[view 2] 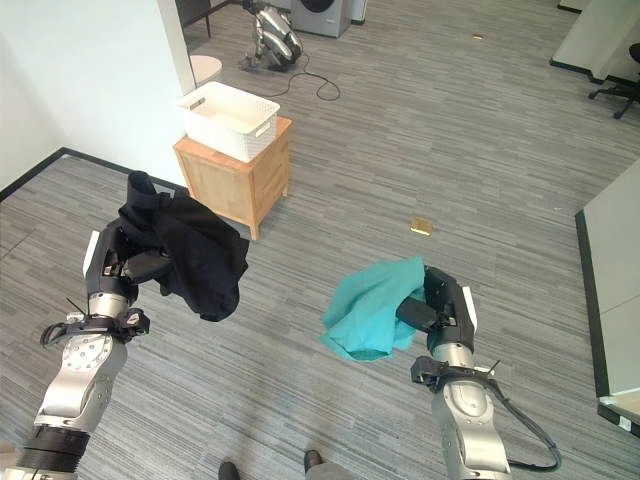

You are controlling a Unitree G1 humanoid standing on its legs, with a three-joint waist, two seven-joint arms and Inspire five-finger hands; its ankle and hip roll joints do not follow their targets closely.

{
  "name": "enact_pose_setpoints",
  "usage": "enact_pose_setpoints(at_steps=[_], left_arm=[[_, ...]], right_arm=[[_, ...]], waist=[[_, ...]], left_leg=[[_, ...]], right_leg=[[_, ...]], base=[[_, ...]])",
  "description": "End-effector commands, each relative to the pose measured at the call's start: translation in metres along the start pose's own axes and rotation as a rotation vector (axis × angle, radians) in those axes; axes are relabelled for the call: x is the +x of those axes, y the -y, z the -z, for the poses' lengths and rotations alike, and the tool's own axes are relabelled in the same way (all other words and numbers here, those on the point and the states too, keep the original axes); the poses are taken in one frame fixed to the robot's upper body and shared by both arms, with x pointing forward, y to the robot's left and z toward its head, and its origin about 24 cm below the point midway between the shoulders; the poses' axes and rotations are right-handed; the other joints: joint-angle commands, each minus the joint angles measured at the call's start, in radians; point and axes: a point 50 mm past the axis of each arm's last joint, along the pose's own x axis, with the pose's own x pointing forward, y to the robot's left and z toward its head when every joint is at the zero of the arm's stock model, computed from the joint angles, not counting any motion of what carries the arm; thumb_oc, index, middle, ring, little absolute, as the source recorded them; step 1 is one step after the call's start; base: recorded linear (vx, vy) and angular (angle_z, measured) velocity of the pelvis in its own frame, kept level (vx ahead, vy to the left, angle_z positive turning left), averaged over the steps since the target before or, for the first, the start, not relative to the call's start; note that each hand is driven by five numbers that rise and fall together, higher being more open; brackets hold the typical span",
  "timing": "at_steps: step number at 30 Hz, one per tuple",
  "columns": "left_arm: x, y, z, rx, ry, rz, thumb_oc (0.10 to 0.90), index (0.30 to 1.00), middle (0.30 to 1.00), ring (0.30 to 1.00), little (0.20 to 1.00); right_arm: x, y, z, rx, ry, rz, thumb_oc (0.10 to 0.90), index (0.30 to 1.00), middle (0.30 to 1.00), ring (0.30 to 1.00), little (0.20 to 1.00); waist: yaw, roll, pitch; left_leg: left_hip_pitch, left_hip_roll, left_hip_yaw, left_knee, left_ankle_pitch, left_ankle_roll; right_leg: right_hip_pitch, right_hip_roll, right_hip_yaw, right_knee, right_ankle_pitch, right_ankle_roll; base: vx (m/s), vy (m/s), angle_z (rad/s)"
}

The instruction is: Pick up bed clothes into laundry basket.

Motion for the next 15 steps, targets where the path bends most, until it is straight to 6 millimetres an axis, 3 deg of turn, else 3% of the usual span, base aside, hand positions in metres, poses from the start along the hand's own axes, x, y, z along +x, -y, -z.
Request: enact_pose_setpoints(at_steps=[1, 6, 7, 11, 15], left_arm=[[0.012, -0.021, -0.07, 0.026, 0.378, -0.077, 0.4, 0.3, 0.3, 0.3, 0.3], [0.008, -0.023, -0.092, 0.032, 0.481, -0.086, 0.4, 0.3, 0.3, 0.3, 0.3], [0.003, -0.02, -0.105, 0.014, 0.552, -0.076, 0.4, 0.3, 0.3, 0.3, 0.3], [-0.002, -0.011, -0.109, -0.011, 0.576, -0.024, 0.4, 0.3, 0.3, 0.3, 0.3], [-0.002, -0.005, -0.106, -0.024, 0.561, 0.0, 0.4, 0.3, 0.3, 0.3, 0.3]], right_arm=[[0.016, 0.009, -0.08, 0.0, 0.404, 0.016, 0.4, 0.3, 0.3, 0.3, 0.3], [0.015, 0.013, -0.107, -0.044, 0.518, 0.021, 0.4, 0.3, 0.3, 0.3, 0.3], [0.011, 0.01, -0.12, -0.023, 0.594, 0.015, 0.4, 0.3, 0.3, 0.3, 0.3], [0.004, 0.003, -0.132, -0.001, 0.662, -0.019, 0.4, 0.3, 0.3, 0.3, 0.3], [0.005, -0.002, -0.129, -0.008, 0.647, -0.038, 0.4, 0.3, 0.3, 0.3, 0.3]], waist=[[0.025, -0.049, -0.1], [0.029, -0.05, -0.1], [0.03, -0.047, -0.103], [0.028, -0.044, -0.104], [0.028, -0.043, -0.101]], left_leg=[[0.075, 0.001, 0.005, 0.001, -0.127, -0.015], [0.075, -0.003, 0.003, 0.001, -0.132, -0.012], [0.077, -0.005, 0.001, 0.001, -0.135, -0.011], [0.085, -0.007, 0.001, 0.001, -0.141, -0.008], [0.094, -0.01, 0.006, 0.003, -0.146, -0.004]], right_leg=[[-0.036, -0.046, 0.02, -0.007, 0.046, 0.075], [-0.035, -0.05, 0.018, -0.008, 0.047, 0.079], [-0.034, -0.053, 0.018, -0.008, 0.045, 0.079], [-0.031, -0.054, 0.017, -0.001, 0.039, 0.078], [-0.031, -0.054, 0.018, 0.015, 0.032, 0.078]], base=[[0.02, 0.02, -0.06], [0.03, 0.019, -0.07], [0.0, 0.0, 0.0], [0.03, 0.011, 0.01], [0.0, 0.0, 0.0]])
